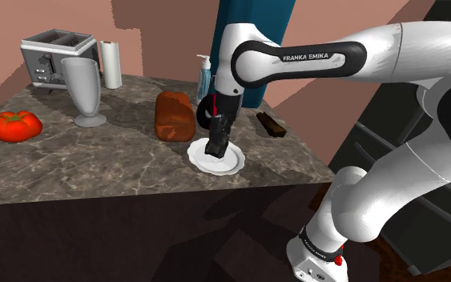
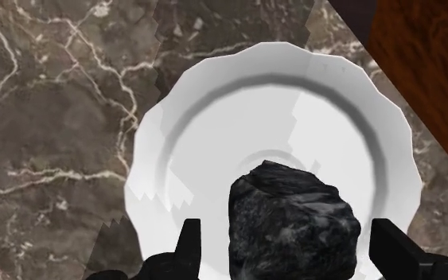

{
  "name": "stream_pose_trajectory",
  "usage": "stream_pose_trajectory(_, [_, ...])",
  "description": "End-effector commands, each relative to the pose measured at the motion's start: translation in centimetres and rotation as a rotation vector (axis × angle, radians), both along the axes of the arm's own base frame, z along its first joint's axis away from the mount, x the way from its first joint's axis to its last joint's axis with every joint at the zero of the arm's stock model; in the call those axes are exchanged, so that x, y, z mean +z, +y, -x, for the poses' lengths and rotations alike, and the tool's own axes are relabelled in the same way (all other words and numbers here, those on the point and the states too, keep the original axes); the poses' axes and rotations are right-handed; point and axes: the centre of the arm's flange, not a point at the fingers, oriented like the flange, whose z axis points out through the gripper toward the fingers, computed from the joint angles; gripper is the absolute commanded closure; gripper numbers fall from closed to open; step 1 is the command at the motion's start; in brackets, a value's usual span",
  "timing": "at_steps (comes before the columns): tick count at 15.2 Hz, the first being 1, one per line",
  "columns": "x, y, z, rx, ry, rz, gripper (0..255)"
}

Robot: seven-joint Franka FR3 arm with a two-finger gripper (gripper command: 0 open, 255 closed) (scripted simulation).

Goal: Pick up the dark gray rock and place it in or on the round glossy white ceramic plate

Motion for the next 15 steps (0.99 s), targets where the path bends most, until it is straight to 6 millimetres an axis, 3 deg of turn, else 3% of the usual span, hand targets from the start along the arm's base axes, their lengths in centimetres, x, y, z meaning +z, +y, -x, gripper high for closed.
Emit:
stream_pose_trajectory(1, [-0.1, 0.0, 0.0, 0.000, 0.002, 0.000, 0])
stream_pose_trajectory(3, [-0.1, 0.1, -0.1, 0.000, 0.002, 0.000, 0])
stream_pose_trajectory(7, [4.9, 0.0, -0.4, 0.000, 0.002, 0.000, 0])
stream_pose_trajectory(15, [4.9, 0.0, -0.4, 0.000, 0.002, 0.000, 0])
